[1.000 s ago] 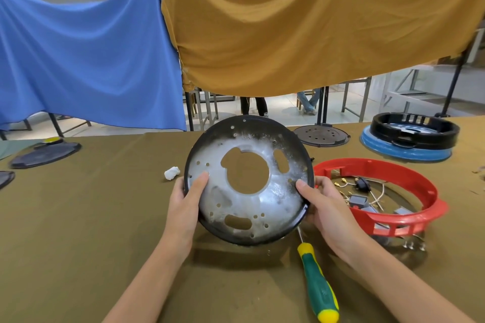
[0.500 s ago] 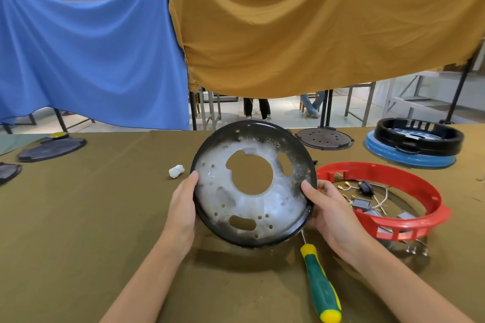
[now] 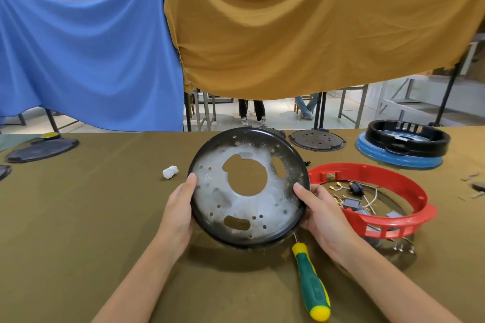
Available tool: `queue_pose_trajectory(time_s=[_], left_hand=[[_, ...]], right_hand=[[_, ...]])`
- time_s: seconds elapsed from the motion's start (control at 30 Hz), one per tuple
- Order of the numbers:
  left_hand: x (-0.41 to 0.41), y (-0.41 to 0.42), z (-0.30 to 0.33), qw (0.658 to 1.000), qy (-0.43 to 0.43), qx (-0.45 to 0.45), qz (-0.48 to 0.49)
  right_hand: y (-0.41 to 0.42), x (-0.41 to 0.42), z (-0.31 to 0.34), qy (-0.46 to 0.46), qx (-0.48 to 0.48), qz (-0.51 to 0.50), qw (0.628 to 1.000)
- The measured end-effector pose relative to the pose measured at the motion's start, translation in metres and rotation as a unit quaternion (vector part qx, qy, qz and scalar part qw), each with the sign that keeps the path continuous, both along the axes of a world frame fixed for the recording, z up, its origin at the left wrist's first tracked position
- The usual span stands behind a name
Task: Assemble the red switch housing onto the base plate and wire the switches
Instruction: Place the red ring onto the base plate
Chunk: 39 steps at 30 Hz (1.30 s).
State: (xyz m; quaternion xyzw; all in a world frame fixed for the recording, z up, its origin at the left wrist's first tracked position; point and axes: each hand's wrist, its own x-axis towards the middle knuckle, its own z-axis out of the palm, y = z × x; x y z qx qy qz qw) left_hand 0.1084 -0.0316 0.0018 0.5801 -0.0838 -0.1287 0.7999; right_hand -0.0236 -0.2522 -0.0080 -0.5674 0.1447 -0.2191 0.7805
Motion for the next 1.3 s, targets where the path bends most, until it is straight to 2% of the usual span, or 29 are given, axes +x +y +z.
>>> queue_pose_trajectory(time_s=[0.4, 0.5, 0.73, 1.0, 1.3], left_hand=[[-0.009, 0.005, 0.006, 0.995, 0.080, -0.057, -0.031], [-0.010, 0.008, 0.007, 0.991, 0.104, -0.077, -0.030], [-0.011, 0.006, 0.004, 0.991, 0.110, -0.074, -0.034], [-0.010, 0.006, 0.003, 0.995, 0.088, -0.043, -0.032], [-0.013, 0.005, 0.002, 0.995, 0.087, -0.037, -0.021]], right_hand=[[0.001, -0.009, 0.013, -0.051, 0.114, 0.104, 0.987], [0.004, -0.010, 0.013, -0.044, 0.113, 0.117, 0.986], [0.007, -0.007, 0.008, -0.011, 0.078, 0.059, 0.995], [0.009, -0.006, 0.008, 0.013, 0.039, 0.053, 0.998], [0.010, -0.007, 0.008, 0.007, 0.049, 0.053, 0.997]])
